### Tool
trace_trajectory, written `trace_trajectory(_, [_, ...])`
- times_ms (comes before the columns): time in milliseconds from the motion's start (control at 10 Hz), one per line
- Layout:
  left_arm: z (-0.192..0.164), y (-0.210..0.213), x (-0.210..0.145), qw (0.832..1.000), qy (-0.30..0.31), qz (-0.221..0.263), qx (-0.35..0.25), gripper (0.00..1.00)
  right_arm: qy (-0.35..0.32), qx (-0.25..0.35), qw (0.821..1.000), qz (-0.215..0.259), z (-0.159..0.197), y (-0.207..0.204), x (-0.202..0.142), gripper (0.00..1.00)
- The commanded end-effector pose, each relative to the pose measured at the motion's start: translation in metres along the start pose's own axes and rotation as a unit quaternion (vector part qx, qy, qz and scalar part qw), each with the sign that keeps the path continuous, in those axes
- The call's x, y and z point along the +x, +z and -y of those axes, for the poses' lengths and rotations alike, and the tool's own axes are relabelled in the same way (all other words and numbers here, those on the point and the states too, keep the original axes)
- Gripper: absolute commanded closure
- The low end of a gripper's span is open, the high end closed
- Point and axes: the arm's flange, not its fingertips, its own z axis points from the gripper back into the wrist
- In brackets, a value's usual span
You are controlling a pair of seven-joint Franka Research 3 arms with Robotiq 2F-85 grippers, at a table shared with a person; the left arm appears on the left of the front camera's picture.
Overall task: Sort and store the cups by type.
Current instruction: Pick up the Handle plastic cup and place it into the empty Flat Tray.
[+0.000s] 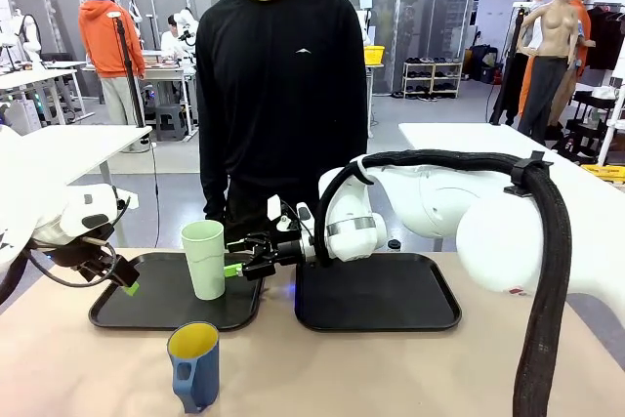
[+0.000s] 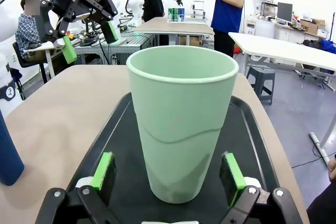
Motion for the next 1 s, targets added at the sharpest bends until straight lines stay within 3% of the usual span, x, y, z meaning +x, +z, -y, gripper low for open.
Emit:
trace_trajectory(0, [-0.001, 0.001, 0.000, 1.000, 0.001, -0.002, -0.002, 0.00, 0.002, -0.002, 1.000, 0.000, 0.002, 0.000, 0.001, 0.00])
trace_trajectory(100, [-0.001, 0.001, 0.000, 1.000, 0.001, -0.002, -0.002, 0.00, 0.000, 0.000, 1.000, 0.000, 0.000, 0.000, 0.000, 0.00])
trace_trajectory(200, [-0.001, 0.001, 0.000, 1.000, 0.001, -0.002, -0.002, 0.00, 0.001, -0.021, 0.999, -0.032, -0.010, 0.008, 0.007, 0.00])
trace_trajectory(500, [-0.001, 0.001, 0.000, 1.000, 0.001, -0.002, -0.002, 0.00, 0.002, -0.043, 0.993, -0.112, -0.052, 0.068, 0.022, 0.00])
trace_trajectory(900, [-0.001, 0.001, 0.000, 1.000, 0.001, -0.002, -0.002, 0.00, 0.006, -0.101, 0.984, -0.149, -0.134, 0.154, 0.038, 0.00])
